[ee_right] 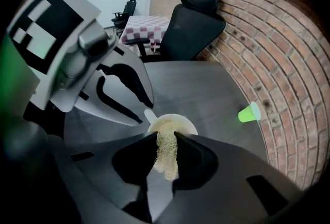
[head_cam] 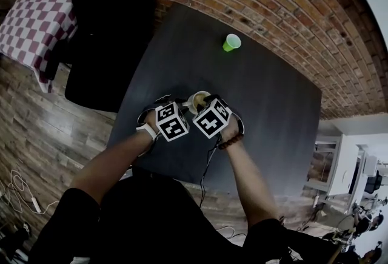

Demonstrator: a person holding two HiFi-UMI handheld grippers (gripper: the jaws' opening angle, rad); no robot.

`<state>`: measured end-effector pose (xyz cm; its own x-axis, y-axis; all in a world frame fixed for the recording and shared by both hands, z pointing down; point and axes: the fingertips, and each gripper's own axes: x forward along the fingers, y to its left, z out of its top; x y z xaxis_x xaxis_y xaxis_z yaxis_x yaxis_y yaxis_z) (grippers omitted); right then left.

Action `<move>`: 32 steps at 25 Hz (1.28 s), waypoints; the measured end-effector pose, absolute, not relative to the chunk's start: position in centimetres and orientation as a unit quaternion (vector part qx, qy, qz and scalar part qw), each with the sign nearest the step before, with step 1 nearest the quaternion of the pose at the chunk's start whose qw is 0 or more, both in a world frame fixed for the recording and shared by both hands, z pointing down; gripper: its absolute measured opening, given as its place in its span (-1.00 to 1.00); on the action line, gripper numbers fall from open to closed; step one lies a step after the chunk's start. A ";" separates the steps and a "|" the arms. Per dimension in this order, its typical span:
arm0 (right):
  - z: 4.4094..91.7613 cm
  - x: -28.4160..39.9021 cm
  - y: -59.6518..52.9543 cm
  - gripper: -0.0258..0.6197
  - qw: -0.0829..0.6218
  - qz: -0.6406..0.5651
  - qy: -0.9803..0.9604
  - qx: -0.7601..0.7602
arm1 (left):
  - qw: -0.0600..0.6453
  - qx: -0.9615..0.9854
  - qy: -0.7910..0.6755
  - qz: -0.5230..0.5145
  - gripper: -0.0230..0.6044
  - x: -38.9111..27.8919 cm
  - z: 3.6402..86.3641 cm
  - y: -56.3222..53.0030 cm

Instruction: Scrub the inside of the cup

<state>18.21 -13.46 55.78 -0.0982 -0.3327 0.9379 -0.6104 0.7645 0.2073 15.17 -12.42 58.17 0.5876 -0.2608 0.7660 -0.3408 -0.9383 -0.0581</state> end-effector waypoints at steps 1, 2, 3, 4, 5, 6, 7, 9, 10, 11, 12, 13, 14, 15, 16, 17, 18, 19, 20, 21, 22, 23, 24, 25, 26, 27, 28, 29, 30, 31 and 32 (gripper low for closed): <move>56.6 18.2 -13.6 -0.64 0.594 0.124 -0.727 0.323 | 0.049 0.890 -0.169 0.421 -0.52 15.3 58.2 -12.4; 57.2 18.4 -13.8 -0.64 0.597 0.129 -0.721 0.326 | 0.051 0.889 -0.170 0.422 -0.52 15.4 58.2 -12.3; 57.7 18.5 -14.0 -0.64 0.602 0.135 -0.716 0.328 | 0.053 0.888 -0.170 0.423 -0.52 15.4 58.3 -12.2; 58.0 18.7 -14.1 -0.64 0.606 0.140 -0.711 0.329 | 0.055 0.888 -0.170 0.424 -0.52 15.4 58.4 -12.1; 58.1 18.8 -14.2 -0.64 0.609 0.144 -0.708 0.329 | 0.057 0.887 -0.170 0.425 -0.52 15.4 58.5 -12.0; 58.0 18.9 -14.3 -0.64 0.610 0.145 -0.707 0.329 | 0.059 0.887 -0.169 0.425 -0.52 15.4 58.6 -12.0; 57.5 18.9 -14.3 -0.64 0.609 0.142 -0.707 0.329 | 0.060 0.887 -0.170 0.425 -0.52 15.4 58.7 -12.0; 55.9 19.1 -14.2 -0.64 0.603 0.129 -0.713 0.333 | 0.060 0.887 -0.170 0.425 -0.52 15.4 58.8 -12.0; 54.8 19.2 -14.1 -0.64 0.600 0.120 -0.716 0.336 | 0.061 0.887 -0.170 0.425 -0.52 15.4 58.8 -12.1; 53.7 19.5 -13.9 -0.64 0.596 0.111 -0.719 0.340 | 0.061 0.887 -0.170 0.424 -0.52 15.3 58.8 -12.1; 52.5 19.8 -13.8 -0.64 0.590 0.103 -0.722 0.346 | 0.060 0.888 -0.171 0.423 -0.52 15.2 58.7 -12.2; 51.3 20.2 -13.7 -0.64 0.582 0.099 -0.726 0.353 | 0.060 0.889 -0.172 0.421 -0.52 15.1 58.5 -12.3; 50.0 20.6 -13.6 -0.64 0.572 0.098 -0.729 0.362 | 0.060 0.890 -0.173 0.417 -0.52 14.9 58.3 -12.4; 48.7 21.1 -13.6 -0.64 0.560 0.098 -0.733 0.373 | 0.060 0.892 -0.174 0.413 -0.52 14.7 58.0 -12.3; 47.3 21.6 -13.7 -0.64 0.547 0.099 -0.737 0.385 | 0.060 0.894 -0.175 0.408 -0.52 14.5 57.7 -12.2; 46.1 21.9 -13.9 -0.64 0.532 0.098 -0.743 0.393 | 0.061 0.896 -0.176 0.404 -0.52 14.3 57.5 -12.1; 45.1 22.1 -14.2 -0.64 0.517 0.098 -0.753 0.396 | 0.063 0.896 -0.179 0.401 -0.52 14.2 57.4 -12.0; 44.4 22.0 -14.4 -0.64 0.504 0.098 -0.764 0.391 | 0.066 0.897 -0.182 0.397 -0.52 14.1 57.4 -12.0; 44.3 21.5 -14.4 -0.64 0.495 0.102 -0.777 0.376 | 0.069 0.897 -0.186 0.394 -0.52 14.1 57.3 -11.9; 44.8 20.9 -14.3 -0.64 0.492 0.108 -0.787 0.356 | 0.072 0.898 -0.190 0.391 -0.52 14.0 57.4 -11.8; 45.6 20.1 -14.1 -0.64 0.496 0.112 -0.794 0.333 | 0.075 0.897 -0.194 0.390 -0.52 14.0 57.4 -11.7; 46.9 19.5 -13.9 -0.64 0.509 0.115 -0.794 0.312 | 0.077 0.897 -0.196 0.389 -0.52 13.9 57.5 -11.6; 48.4 19.2 -13.7 -0.64 0.529 0.117 -0.788 0.293 | 0.079 0.896 -0.196 0.390 -0.52 13.9 57.6 -11.4; 50.0 19.0 -13.5 -0.64 0.553 0.121 -0.777 0.276 | 0.080 0.896 -0.194 0.391 -0.52 13.9 57.7 -11.2; 51.6 19.0 -13.3 -0.64 0.574 0.126 -0.766 0.261 | 0.080 0.896 -0.193 0.392 -0.52 14.0 57.8 -11.0; 53.2 19.0 -13.3 -0.64 0.588 0.134 -0.757 0.251 | 0.080 0.896 -0.192 0.393 -0.52 14.0 57.8 -10.9; 54.6 19.1 -13.4 -0.64 0.596 0.144 -0.751 0.245 | 0.080 0.895 -0.191 0.394 -0.52 14.1 57.9 -10.9; 55.7 19.1 -13.5 -0.64 0.600 0.157 -0.746 0.243 | 0.080 0.894 -0.192 0.396 -0.52 14.1 58.0 -10.9; 56.7 19.1 -13.6 -0.64 0.602 0.170 -0.742 0.242 | 0.082 0.894 -0.192 0.397 -0.52 14.1 58.0 -10.9; 57.4 19.1 -13.6 -0.64 0.603 0.182 -0.738 0.240 | 0.083 0.894 -0.192 0.397 -0.52 14.1 58.0 -10.9; 58.0 18.9 -13.6 -0.64 0.604 0.191 -0.737 0.236 | 0.083 0.893 -0.192 0.398 -0.52 14.1 58.1 -10.9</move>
